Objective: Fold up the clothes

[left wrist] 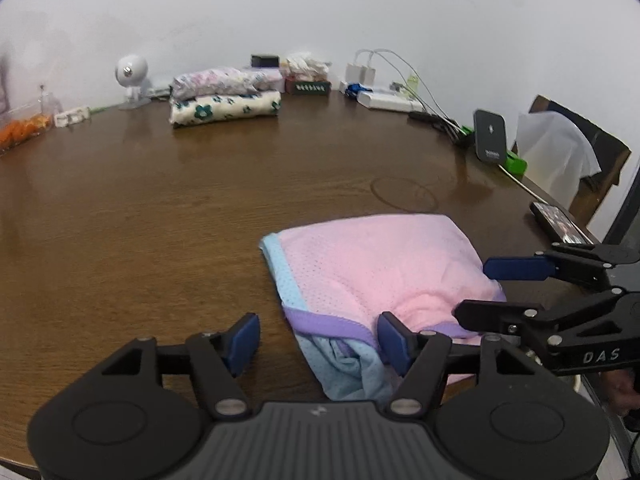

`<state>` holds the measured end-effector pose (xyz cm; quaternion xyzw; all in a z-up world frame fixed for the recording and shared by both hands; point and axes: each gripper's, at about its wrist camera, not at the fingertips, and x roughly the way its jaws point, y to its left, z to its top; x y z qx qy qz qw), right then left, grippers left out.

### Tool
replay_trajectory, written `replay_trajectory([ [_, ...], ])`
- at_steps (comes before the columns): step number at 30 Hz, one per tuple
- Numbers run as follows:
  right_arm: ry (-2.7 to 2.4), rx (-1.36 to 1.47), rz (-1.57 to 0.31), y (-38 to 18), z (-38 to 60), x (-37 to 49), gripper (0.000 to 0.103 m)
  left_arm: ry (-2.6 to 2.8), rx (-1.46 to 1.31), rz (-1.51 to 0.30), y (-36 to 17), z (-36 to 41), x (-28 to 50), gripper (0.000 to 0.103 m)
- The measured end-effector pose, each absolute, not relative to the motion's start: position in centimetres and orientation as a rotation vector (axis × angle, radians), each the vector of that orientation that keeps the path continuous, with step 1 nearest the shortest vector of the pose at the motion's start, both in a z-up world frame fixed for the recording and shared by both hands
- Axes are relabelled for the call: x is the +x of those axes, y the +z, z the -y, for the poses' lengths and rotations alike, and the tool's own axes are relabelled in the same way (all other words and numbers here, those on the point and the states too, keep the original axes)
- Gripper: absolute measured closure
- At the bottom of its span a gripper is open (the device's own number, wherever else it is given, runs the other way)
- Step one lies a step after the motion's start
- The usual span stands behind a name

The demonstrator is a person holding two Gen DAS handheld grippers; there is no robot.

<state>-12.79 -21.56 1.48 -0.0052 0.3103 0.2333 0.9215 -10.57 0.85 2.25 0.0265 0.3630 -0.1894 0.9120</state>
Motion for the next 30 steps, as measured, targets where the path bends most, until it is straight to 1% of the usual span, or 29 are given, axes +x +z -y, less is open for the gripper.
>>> replay_trajectory([
  [1,0.472,-0.015,-0.631,1.3,21.6,-13.0,0.033,-0.395,0.065,-0.749,2.2,-0.7,-10.7,0.039],
  [2,0.466,-0.019,-0.625,1.2,21.6,-13.1,0.029,-0.398,0.081,-0.746,2.2,-0.4,-10.9,0.039],
  [3,0.460,-0.009,-0.623,0.9,21.8,-13.2,0.028,-0.401,0.092,-0.742,2.1,-0.3,-11.1,0.039],
  [5,0.457,0.016,-0.608,0.6,22.2,-13.5,0.028,-0.406,0.089,-0.733,2.1,-0.4,-11.3,0.038],
  [10,0.487,0.002,-0.581,0.4,22.4,-14.1,0.039,-0.415,-0.007,-0.710,3.7,-3.0,-10.2,0.037],
  [12,0.501,0.000,-0.576,0.4,22.6,-14.2,0.042,-0.361,-0.072,-0.685,4.4,-4.5,-8.6,0.027],
  [13,0.505,-0.003,-0.573,0.3,22.6,-14.2,0.043,-0.328,-0.103,-0.674,4.7,-5.1,-7.7,0.027],
  [18,0.533,-0.012,-0.556,0.3,22.5,-14.6,0.053,-0.355,-0.143,-0.723,3.3,-4.5,-4.0,0.027],
  [20,0.540,-0.013,-0.549,0.2,22.5,-14.8,0.056,-0.397,-0.141,-0.751,2.5,-3.8,-4.0,0.027],
  [23,0.549,-0.011,-0.539,0.1,22.5,-15.0,0.056,-0.443,-0.140,-0.754,1.8,-3.2,-5.0,0.027],
  [28,0.571,-0.007,-0.538,0.1,22.6,-14.9,0.061,-0.551,-0.192,-0.771,1.6,-2.7,-6.8,0.028],
  [29,0.573,-0.004,-0.540,0.1,22.6,-14.8,0.063,-0.567,-0.186,-0.772,1.6,-2.4,-7.1,0.029],
  [30,0.575,0.001,-0.543,0.2,22.5,-14.7,0.065,-0.575,-0.169,-0.772,1.6,-2.0,-7.3,0.036],
])
